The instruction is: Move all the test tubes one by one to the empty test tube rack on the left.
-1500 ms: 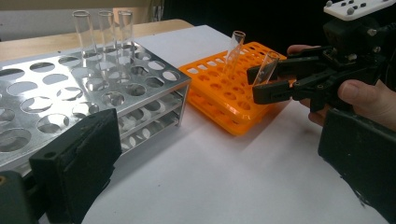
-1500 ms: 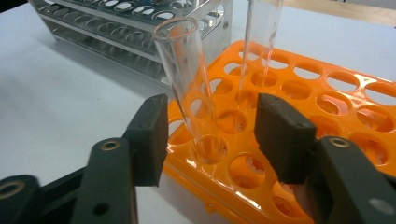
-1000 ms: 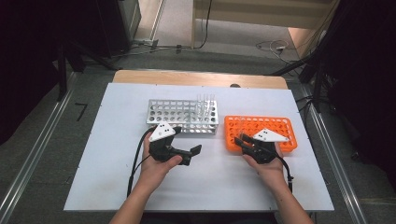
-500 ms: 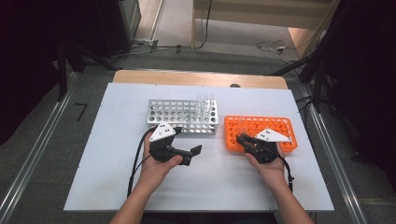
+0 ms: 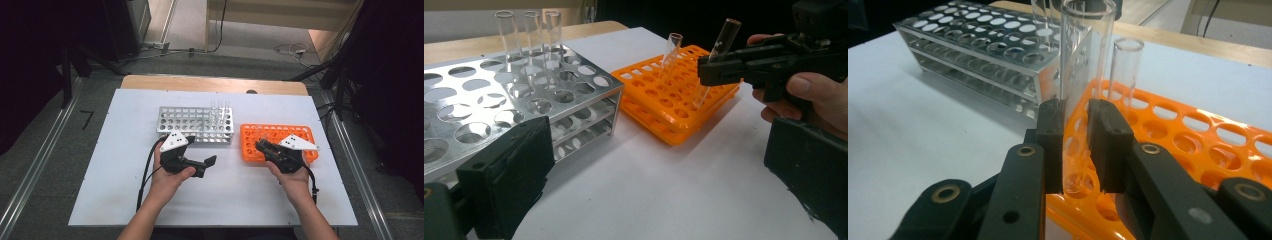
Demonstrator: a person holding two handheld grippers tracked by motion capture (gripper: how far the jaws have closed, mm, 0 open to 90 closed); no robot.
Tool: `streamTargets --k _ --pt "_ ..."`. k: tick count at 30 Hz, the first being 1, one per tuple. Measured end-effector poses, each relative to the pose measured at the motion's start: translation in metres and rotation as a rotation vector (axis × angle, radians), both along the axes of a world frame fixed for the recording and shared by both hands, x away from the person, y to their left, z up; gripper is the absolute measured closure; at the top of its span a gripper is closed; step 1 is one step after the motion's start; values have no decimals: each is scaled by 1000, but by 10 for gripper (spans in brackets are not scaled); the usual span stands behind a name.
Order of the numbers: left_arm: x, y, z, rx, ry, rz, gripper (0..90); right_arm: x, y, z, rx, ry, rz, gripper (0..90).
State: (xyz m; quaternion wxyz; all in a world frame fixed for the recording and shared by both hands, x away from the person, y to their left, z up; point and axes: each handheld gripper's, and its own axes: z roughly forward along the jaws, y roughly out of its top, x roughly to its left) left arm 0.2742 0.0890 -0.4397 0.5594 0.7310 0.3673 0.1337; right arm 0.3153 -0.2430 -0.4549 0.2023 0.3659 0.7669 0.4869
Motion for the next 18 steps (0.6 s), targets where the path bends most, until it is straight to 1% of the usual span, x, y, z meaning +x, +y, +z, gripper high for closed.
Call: streamTargets --k 3,11,15,18 --pt "0 -1 0 -1 -2 -3 0 -3 3 4 6 -4 10 734" --pt "-2 -2 2 -3 -8 -10 0 -10 15 10 1 -16 62 735" --pt "-3 -3 3 -9 -7 -13 0 -14 21 11 -1 -14 84 735" --pt "-3 -4 4 -10 -8 -16 0 -17 27 10 0 -4 101 734"
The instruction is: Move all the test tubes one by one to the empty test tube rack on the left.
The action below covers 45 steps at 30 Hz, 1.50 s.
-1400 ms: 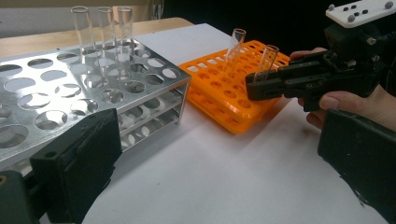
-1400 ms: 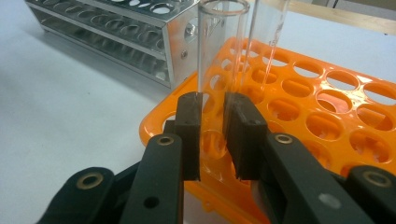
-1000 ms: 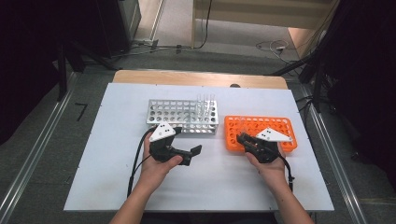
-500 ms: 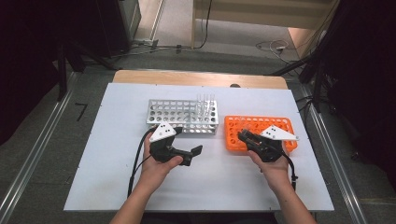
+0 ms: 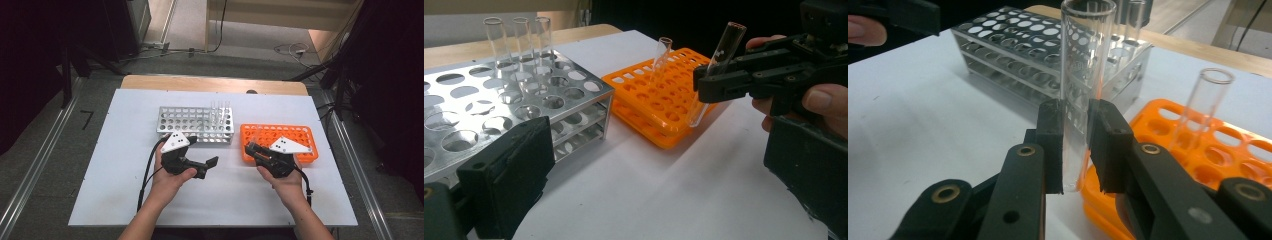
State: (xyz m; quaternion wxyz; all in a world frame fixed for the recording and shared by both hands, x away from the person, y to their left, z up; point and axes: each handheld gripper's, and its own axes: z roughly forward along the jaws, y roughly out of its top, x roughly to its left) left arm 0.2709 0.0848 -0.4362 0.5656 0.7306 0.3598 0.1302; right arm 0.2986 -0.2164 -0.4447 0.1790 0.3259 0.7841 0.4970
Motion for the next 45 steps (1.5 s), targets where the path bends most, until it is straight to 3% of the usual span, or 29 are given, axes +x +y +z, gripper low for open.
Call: streamTargets --k 26,29,37,45 --pt "-8 -16 5 4 -5 -63 23 -17 30 -3 1 27 114 735" --pt "-8 -17 7 -26 9 -77 33 -18 32 -3 0 32 123 735" --pt "-13 -26 11 -12 -5 -101 61 -23 39 -3 2 39 149 734" --pt "-16 -35 12 25 -11 -108 191 -26 45 -5 -5 47 174 735"
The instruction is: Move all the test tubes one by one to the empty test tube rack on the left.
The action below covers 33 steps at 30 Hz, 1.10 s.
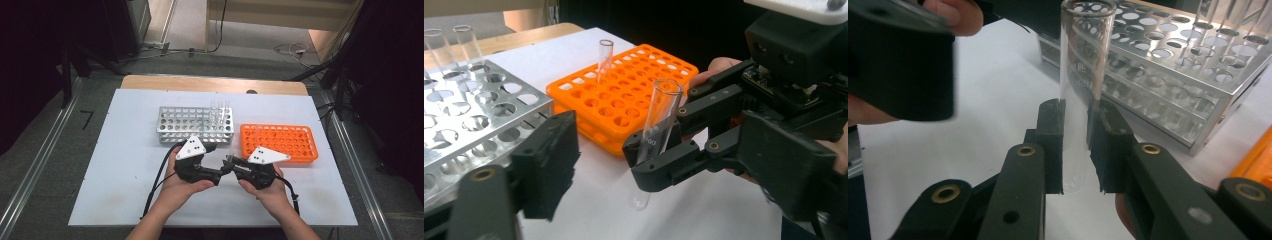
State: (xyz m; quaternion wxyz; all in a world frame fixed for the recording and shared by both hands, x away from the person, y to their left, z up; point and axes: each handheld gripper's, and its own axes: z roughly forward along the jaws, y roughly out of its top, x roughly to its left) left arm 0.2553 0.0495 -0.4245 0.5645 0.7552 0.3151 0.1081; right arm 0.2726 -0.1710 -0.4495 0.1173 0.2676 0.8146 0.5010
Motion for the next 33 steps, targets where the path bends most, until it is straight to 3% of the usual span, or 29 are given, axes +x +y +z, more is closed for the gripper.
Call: streamTargets --k 12,16,26,33 --pt "-2 -3 0 -13 -5 -13 555 -7 9 0 -6 4 41 735" --pt "-3 -4 -1 8 -18 -16 651 -9 11 1 -5 1 55 735" --pt "-4 -6 -2 42 -49 1 755 -10 13 1 -10 12 67 734" --pt "-2 -5 -2 24 -42 0 760 -8 11 1 -4 36 77 707"
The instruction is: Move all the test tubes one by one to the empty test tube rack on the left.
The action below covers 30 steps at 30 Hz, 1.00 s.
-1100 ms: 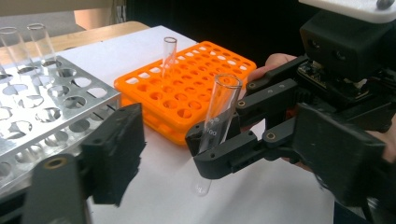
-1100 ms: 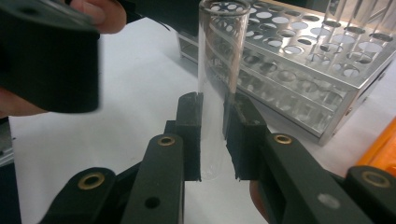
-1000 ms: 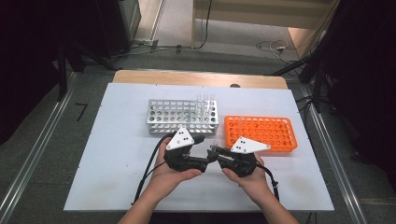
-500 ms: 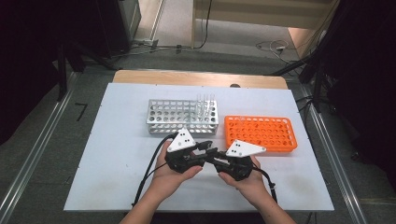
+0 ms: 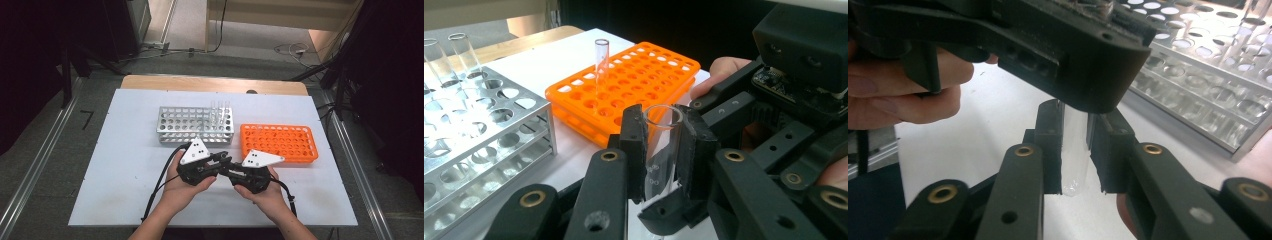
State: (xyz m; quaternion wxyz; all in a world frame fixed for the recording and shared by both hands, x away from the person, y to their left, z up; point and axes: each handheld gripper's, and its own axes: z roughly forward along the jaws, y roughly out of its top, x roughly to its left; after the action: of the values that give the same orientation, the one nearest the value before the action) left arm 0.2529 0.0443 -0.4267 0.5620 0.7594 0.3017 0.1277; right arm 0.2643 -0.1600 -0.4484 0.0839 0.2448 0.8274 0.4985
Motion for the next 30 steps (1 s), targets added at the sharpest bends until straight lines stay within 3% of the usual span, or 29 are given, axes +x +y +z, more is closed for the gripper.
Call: streamTargets --k 5,7,10,11,16,24,30 --pt "5 3 1 -7 7 17 760 3 -8 2 20 17 7 592" --pt "8 6 3 -17 8 22 761 4 -13 3 34 23 2 434" --pt "12 10 5 -26 8 34 761 4 -19 6 18 -4 -34 202" --pt "13 11 6 -29 9 39 761 4 -21 6 18 -6 -40 163" --pt "21 17 11 -23 3 52 761 1 -37 9 39 -43 -65 86" --pt "37 29 19 -38 -5 96 760 -3 -61 9 42 -57 -97 35" --pt "53 39 19 -45 3 141 760 -9 -78 9 41 -32 -100 11"
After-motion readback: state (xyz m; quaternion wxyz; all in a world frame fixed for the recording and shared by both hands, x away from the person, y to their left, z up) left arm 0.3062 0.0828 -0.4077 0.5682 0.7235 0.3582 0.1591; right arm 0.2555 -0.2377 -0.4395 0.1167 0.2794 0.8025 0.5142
